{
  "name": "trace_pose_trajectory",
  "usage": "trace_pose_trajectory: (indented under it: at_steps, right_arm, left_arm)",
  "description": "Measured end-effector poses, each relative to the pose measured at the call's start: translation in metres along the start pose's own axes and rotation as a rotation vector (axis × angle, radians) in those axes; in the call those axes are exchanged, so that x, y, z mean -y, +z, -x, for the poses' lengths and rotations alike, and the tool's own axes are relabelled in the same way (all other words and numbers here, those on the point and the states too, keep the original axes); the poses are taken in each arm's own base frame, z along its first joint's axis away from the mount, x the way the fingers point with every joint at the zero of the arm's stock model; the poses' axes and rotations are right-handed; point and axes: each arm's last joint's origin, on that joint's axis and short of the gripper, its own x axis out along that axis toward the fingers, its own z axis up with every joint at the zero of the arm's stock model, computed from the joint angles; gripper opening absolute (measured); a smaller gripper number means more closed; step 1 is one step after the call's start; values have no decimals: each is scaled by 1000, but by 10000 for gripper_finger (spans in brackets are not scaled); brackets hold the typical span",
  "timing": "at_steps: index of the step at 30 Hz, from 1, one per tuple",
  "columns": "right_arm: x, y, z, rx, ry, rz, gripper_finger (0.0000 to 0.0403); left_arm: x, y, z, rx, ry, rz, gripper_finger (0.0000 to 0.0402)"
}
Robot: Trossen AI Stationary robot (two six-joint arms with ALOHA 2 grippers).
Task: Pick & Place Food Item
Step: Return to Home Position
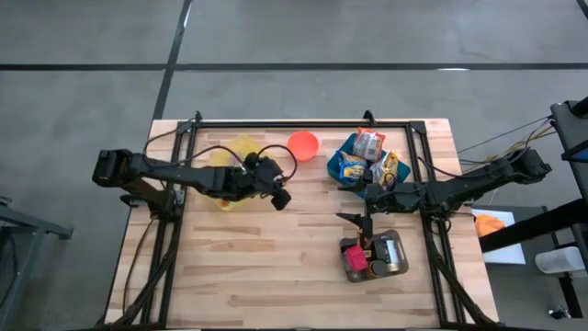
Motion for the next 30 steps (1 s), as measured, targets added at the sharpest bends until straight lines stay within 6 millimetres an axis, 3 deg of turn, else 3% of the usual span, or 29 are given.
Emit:
trace_pose_trajectory:
  at_steps: [6, 15, 30]
  right_arm:
    - [0, 0, 0, -1, 0, 1, 381]
    - [0, 0, 0, 0, 0, 0, 381]
    - [0, 0, 0, -1, 0, 1, 381]
  left_arm:
    - [5, -14, 6, 183, -66, -99, 111]
    - [-27, -41, 35, 355, -169, -125, 111]
    - [-92, -135, 63, 774, -252, -170, 111]
